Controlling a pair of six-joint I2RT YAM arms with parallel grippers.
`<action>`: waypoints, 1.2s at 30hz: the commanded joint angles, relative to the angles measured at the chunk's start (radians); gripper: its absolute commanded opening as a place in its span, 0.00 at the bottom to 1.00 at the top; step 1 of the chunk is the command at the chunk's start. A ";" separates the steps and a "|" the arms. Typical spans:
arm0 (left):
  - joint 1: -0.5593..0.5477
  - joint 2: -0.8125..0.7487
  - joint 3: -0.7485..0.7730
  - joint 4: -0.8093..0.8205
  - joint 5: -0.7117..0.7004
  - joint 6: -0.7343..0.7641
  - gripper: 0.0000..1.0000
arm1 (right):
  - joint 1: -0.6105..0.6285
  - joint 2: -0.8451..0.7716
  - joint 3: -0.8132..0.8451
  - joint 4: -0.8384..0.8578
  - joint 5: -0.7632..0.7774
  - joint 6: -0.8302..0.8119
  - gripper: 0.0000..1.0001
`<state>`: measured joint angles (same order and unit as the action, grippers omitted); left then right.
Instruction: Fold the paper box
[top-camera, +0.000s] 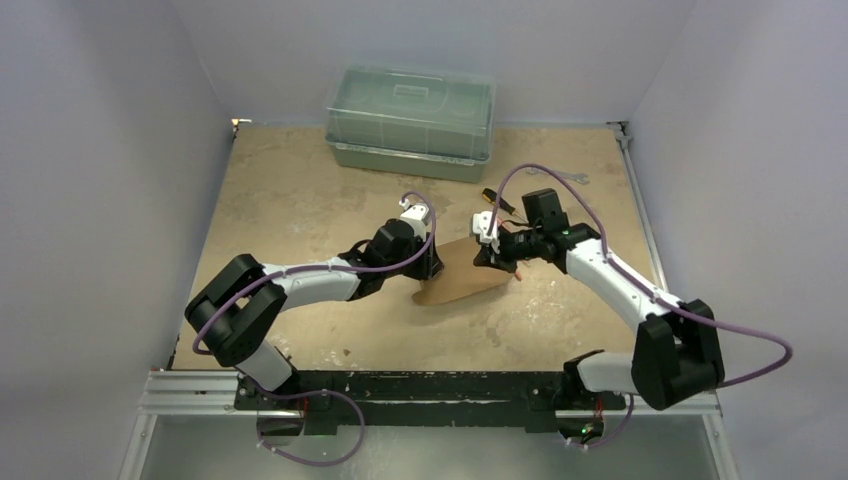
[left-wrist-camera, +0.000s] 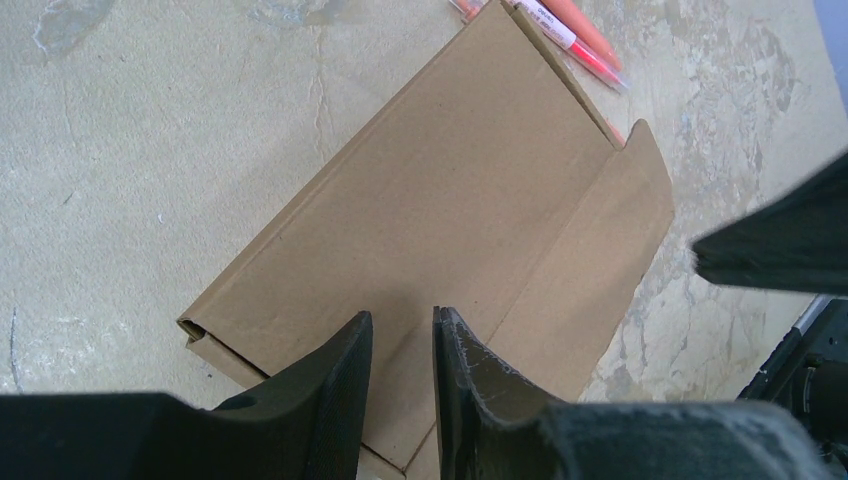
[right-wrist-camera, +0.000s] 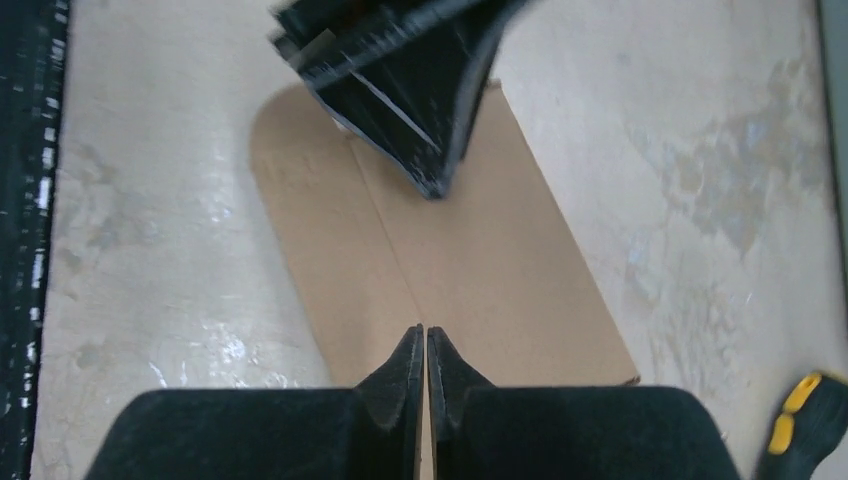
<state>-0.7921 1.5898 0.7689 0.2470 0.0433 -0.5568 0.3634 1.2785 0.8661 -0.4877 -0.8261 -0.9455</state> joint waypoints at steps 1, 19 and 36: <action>0.002 0.009 0.009 -0.023 -0.015 0.002 0.28 | -0.002 0.078 -0.022 0.119 0.112 0.162 0.04; 0.011 -0.292 -0.112 0.050 -0.156 -0.107 0.56 | -0.003 0.237 0.010 0.100 0.239 0.193 0.02; 0.063 -0.278 -0.553 0.613 -0.096 -0.611 0.87 | -0.005 0.252 0.025 0.077 0.219 0.192 0.02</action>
<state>-0.7330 1.2362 0.2115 0.6041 -0.0952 -1.0447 0.3603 1.5101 0.8757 -0.3847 -0.6235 -0.7582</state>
